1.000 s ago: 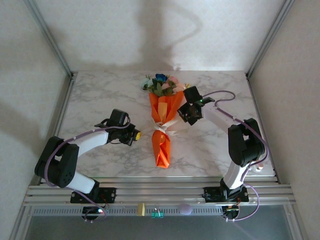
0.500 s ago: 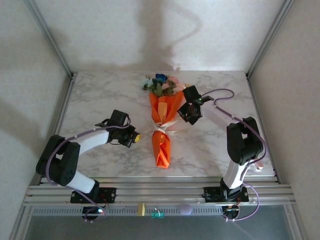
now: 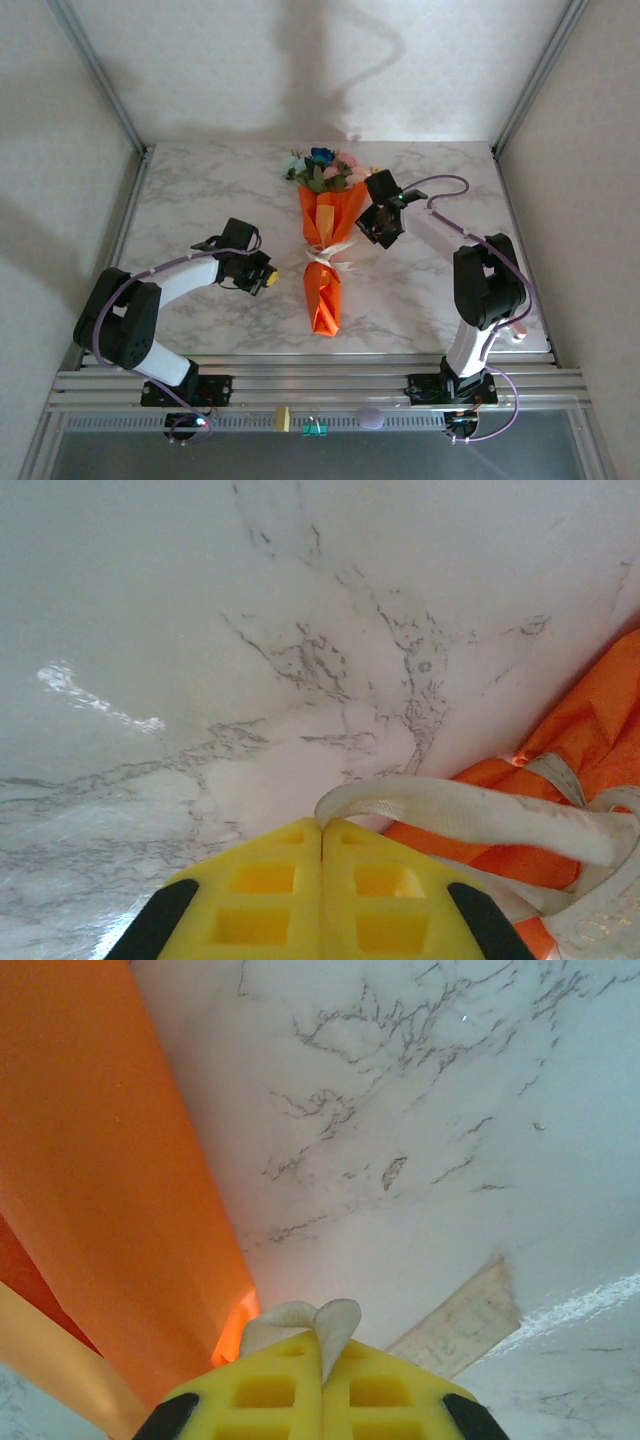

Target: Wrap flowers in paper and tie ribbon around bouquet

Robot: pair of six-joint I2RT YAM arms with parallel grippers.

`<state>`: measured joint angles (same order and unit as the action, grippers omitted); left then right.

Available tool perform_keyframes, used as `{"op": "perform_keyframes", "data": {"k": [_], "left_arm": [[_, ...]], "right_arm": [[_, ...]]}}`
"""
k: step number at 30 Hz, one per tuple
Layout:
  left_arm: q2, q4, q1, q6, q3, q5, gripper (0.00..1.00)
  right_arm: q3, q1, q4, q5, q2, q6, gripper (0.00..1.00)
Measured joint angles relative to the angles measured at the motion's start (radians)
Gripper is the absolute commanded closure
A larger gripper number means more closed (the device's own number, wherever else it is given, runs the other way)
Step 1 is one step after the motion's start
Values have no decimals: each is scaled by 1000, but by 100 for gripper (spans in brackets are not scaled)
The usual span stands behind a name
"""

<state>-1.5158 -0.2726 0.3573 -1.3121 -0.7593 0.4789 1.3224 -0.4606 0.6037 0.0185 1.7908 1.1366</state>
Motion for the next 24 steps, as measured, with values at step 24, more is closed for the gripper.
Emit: {"op": "perform_keyframes", "data": {"k": [24], "left_arm": [[-27,-55,-16,53,-21,-24,100]], "right_arm": [[5,13,14,-9,0,-9,100]]}}
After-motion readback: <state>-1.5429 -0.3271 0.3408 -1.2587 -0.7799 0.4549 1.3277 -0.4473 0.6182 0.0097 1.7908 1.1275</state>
